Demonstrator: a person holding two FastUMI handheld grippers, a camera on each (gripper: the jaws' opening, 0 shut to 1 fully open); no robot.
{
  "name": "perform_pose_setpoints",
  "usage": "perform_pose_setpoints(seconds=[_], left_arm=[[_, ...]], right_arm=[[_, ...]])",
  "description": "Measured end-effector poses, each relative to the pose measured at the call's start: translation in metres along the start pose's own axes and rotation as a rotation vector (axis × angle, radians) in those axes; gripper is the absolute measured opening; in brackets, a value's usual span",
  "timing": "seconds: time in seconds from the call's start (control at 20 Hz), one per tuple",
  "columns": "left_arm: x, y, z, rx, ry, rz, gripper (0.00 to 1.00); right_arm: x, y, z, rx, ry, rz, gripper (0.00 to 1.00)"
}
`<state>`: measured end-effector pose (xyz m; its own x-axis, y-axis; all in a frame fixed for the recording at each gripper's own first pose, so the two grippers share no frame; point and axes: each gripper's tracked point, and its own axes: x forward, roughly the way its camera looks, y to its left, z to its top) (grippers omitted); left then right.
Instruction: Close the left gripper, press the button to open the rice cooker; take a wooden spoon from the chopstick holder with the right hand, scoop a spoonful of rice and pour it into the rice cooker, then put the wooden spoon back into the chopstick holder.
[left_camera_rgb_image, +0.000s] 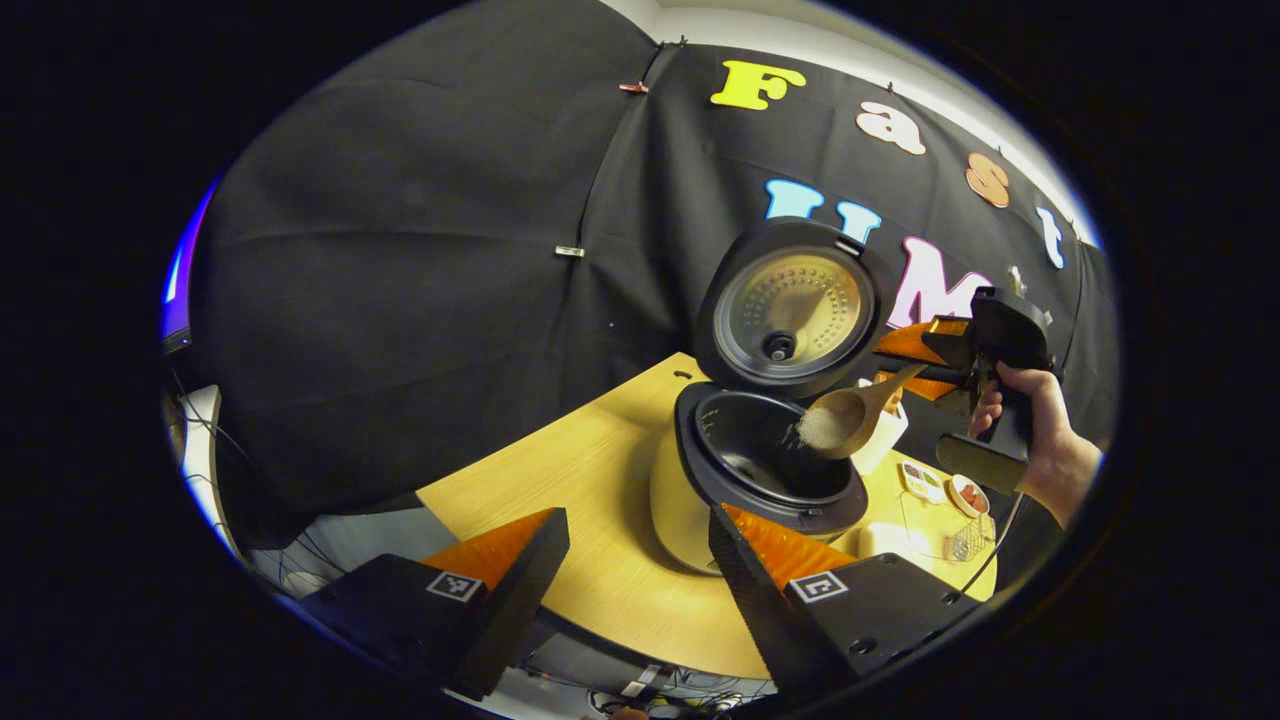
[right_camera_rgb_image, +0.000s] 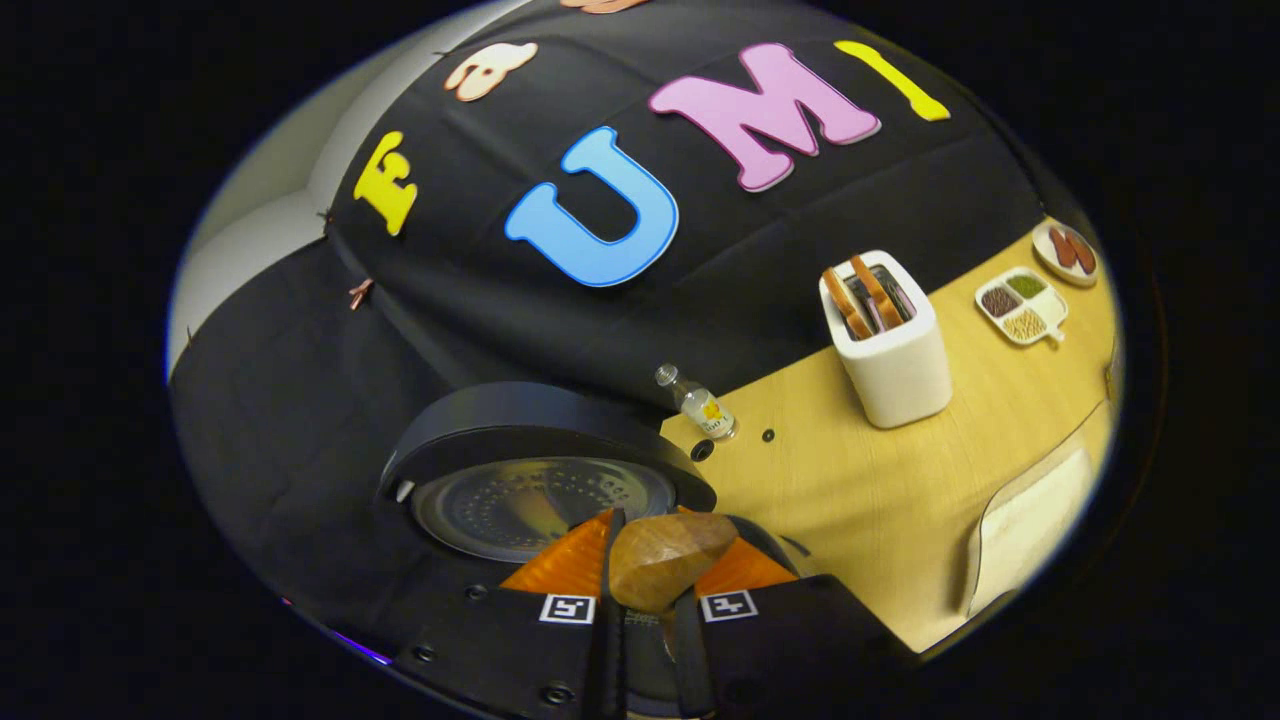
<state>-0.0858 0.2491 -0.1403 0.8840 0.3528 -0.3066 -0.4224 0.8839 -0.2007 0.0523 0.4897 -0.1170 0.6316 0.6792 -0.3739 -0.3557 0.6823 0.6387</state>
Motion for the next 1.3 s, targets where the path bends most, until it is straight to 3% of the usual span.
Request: perform_pose_setpoints(seconds=[0.55,0.6,0.65,0.7,0.9,1.3], left_arm=[[-0.003,0.009,-0.001,0.006,0.008,0.011,0.92],[-0.002,0.01,-0.004,0.003,0.014,0.013,0.95],[-0.002,0.011,-0.005,-0.002,0.019,0.014,0.95],[-0.002,0.011,-0.006,-0.007,0.021,0.013,0.92],[-0.004,0.008,-0.003,-0.033,0.021,0.001,0.96],[-0.003,0.013,0.005,-0.036,0.004,0.025,0.95]], right_arm=[[0.012,0.028,-0.041,-0.333,0.022,0.08,0.24],[0.012,0.031,-0.042,-0.366,0.013,0.088,0.23],[0.012,0.034,-0.046,-0.394,0.014,0.099,0.19],[0.013,0.037,-0.049,-0.411,0.018,0.108,0.23],[0.01,0.044,-0.054,-0.515,0.01,0.149,0.24],[-0.008,0.076,-0.098,-0.867,0.018,0.323,0.24]])
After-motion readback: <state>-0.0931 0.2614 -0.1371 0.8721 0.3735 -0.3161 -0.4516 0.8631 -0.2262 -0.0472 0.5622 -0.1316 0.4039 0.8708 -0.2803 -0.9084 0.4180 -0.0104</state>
